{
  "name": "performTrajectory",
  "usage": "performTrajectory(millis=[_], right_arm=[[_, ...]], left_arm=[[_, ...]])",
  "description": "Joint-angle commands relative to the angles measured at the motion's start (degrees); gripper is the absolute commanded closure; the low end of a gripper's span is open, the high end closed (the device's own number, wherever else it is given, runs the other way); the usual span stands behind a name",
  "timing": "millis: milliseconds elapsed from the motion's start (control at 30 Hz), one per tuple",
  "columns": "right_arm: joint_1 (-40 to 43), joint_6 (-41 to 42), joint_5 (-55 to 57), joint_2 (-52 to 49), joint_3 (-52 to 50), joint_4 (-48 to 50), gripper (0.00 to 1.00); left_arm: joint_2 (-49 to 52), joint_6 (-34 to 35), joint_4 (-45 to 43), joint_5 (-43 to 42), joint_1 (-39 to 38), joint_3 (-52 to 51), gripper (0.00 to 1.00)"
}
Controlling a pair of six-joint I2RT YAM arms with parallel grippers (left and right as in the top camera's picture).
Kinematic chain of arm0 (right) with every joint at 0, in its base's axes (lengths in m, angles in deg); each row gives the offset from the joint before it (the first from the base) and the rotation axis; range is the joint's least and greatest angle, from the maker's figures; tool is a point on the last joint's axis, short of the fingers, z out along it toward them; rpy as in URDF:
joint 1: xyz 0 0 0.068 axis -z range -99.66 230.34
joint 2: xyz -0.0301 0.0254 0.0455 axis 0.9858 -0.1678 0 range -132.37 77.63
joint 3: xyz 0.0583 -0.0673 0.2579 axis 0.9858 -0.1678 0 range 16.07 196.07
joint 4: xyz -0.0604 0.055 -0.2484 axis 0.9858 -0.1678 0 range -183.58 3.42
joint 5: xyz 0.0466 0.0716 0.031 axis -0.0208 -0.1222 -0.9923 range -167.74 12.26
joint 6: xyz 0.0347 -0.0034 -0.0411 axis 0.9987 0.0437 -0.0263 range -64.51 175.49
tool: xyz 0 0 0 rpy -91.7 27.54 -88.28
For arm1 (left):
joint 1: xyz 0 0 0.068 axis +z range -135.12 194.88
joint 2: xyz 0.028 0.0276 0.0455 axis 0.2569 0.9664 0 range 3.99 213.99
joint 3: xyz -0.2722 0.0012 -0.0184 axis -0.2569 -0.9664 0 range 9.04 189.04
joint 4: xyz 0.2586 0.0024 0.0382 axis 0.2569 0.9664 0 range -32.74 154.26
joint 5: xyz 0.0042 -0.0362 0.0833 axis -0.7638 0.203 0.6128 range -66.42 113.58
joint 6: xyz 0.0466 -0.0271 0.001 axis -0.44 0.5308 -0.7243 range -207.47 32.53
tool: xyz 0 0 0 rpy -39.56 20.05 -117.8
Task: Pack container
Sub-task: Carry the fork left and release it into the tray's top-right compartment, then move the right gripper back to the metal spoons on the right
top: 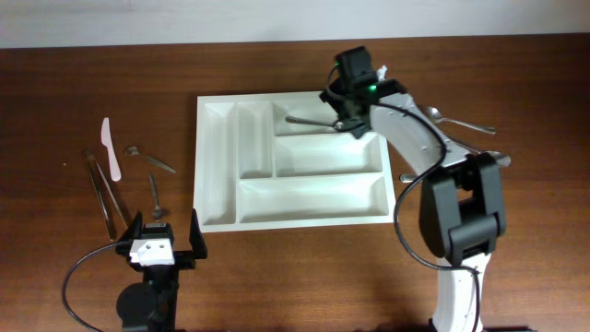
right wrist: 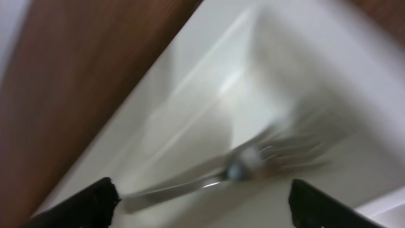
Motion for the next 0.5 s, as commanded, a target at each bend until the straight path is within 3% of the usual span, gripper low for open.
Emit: performTrajectory(millis=[0, 67, 300, 467], right_arm=[[5.40, -17.35, -0.35, 6.05, 0.94, -3.19, 0.05], [8.41, -19.67, -0.20, 8.39, 0.94, -5.99, 0.00], [20.28, -22.86, 1.62, 12.37, 0.90, -20.48, 0.01], [25.94, -28.20, 1.84, 11.74, -2.82, -25.03, 0.00]], left_arm=[[-0.33, -0.87, 0.00, -0.02, 0.28, -0.35, 0.01], [-0.33, -0.85, 0.00, -0.02, 0.28, -0.35, 0.01], [-0.33, -0.87, 0.00, -0.02, 0.28, -0.35, 0.01], [-0.33, -0.87, 0.00, -0.02, 0.28, -0.35, 0.01]])
